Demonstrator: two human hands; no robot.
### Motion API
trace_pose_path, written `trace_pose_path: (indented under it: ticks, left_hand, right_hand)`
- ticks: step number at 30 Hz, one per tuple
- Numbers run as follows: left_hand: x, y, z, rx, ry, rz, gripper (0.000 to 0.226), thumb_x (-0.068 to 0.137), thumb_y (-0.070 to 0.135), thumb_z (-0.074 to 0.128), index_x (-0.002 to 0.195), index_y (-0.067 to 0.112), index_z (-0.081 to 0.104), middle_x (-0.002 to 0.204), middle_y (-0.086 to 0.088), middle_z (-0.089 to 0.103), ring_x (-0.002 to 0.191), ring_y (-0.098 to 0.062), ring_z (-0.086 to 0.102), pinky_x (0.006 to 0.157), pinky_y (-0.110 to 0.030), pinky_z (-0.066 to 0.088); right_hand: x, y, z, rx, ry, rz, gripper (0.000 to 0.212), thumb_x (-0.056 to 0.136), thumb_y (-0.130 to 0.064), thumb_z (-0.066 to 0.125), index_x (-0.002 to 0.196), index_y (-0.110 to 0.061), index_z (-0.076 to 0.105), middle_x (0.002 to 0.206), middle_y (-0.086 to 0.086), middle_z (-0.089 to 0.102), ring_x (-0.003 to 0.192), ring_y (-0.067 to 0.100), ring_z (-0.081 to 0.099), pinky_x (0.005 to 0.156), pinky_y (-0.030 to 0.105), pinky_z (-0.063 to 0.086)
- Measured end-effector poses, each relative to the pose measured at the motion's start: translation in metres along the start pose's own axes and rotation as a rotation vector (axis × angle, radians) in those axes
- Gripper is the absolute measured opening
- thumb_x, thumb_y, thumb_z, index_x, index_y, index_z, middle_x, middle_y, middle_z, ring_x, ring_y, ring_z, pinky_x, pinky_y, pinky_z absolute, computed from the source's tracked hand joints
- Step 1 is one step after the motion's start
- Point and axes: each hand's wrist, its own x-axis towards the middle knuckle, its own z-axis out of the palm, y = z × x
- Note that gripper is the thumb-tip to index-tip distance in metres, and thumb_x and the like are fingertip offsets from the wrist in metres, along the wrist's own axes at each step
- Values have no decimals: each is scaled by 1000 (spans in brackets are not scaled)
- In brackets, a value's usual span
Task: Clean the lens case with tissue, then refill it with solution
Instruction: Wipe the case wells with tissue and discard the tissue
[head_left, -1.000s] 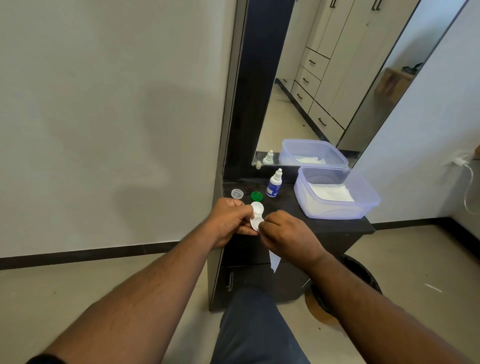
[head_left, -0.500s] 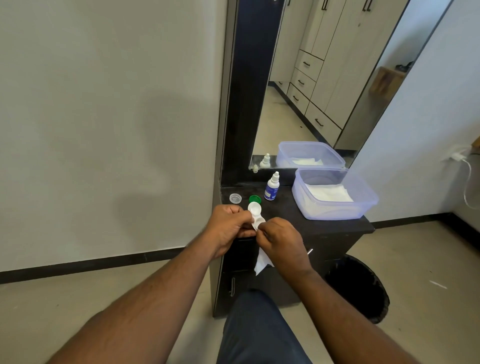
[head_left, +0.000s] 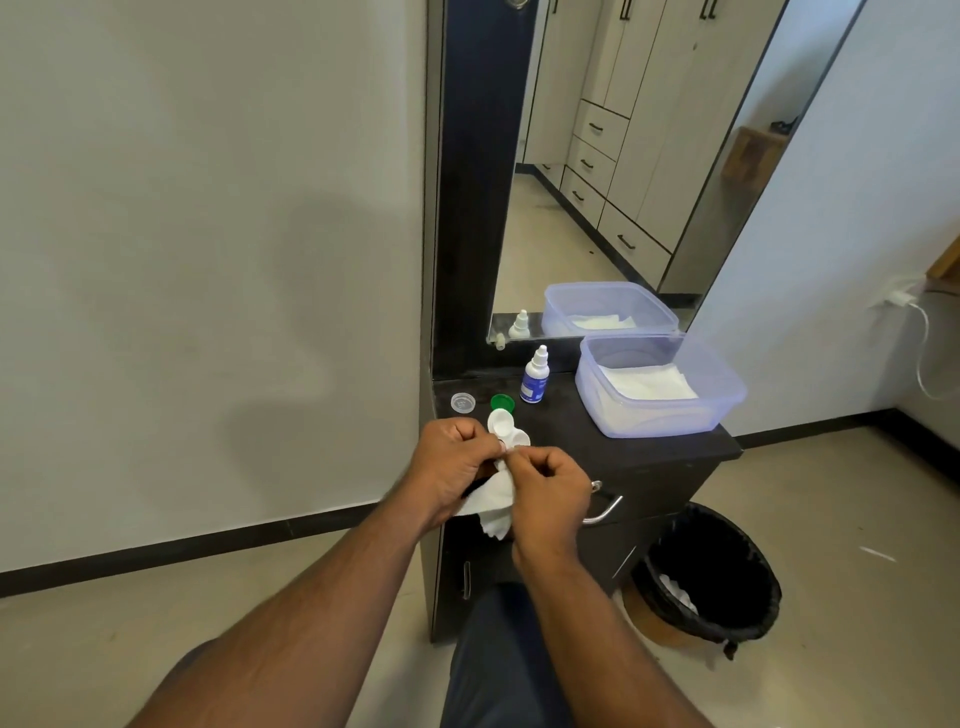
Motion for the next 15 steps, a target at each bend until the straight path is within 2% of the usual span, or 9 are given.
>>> trace_pose_path:
  ticks: [2, 4, 6, 7, 9, 12, 14, 15]
  left_hand:
    - [0, -2, 0, 35, 17, 17, 14, 76, 4, 71, 66, -4, 64, 64, -16, 60, 59, -20, 54, 55, -29, 45]
    - [1, -2, 0, 10, 42, 14, 13, 73, 2, 71, 64, 0, 62, 63, -16, 58, 59, -21, 53, 55, -29, 44]
    - [2, -1, 0, -31, 66, -4, 13, 73, 0, 70, 65, 1, 60, 68, -19, 59, 65, -24, 56, 57, -30, 45]
    - [3, 0, 0, -47, 61, -16, 14, 75, -1, 69, 65, 2, 59, 71, -19, 60, 67, -25, 58, 58, -30, 47]
    - [2, 3, 1, -82, 2, -34, 17, 80, -4, 64, 66, 3, 57, 77, -21, 63, 69, -24, 65, 59, -29, 55]
    - [-1, 10, 3, -56, -109, -56, 7, 84, -6, 62, 78, -3, 60, 86, -27, 67, 74, -28, 70, 62, -32, 61]
    - [-1, 14, 1, -32, -163, -81, 4, 84, -4, 63, 87, -7, 62, 88, -28, 68, 71, -27, 71, 63, -32, 62]
    - [0, 15, 0, -33, -186, -96, 6, 85, -3, 64, 89, -8, 63, 87, -27, 69, 70, -27, 71, 64, -32, 62]
  right_hand:
    - [-2, 0, 3, 160, 25, 94, 10, 77, 1, 71, 71, -7, 68, 72, 8, 69, 68, 19, 63, 71, 40, 57]
    - [-1, -4, 1, 405, 35, 196, 8, 80, 4, 68, 75, -3, 67, 73, 10, 69, 69, 20, 63, 70, 37, 57]
    - [5, -9, -7, 550, 24, 198, 8, 82, 4, 66, 80, -4, 67, 77, 8, 70, 73, 19, 65, 69, 31, 57]
    - [9, -12, -13, 519, -5, 144, 8, 82, 2, 67, 82, -6, 69, 79, 6, 71, 75, 18, 66, 70, 30, 57]
    - [18, -20, -29, 234, -121, -113, 10, 83, -3, 69, 91, -9, 72, 84, 2, 73, 78, 10, 67, 73, 24, 56]
    - [38, -32, -50, -361, -390, -752, 17, 81, -4, 72, 98, -9, 72, 96, -4, 69, 88, 4, 63, 79, 11, 48]
    - [53, -37, -55, -700, -557, -1101, 20, 76, -1, 75, 95, -7, 73, 97, 2, 68, 90, 10, 62, 80, 15, 47]
    - [59, -39, -56, -837, -629, -1204, 22, 74, -1, 77, 94, -7, 73, 98, 6, 69, 90, 16, 63, 79, 19, 48]
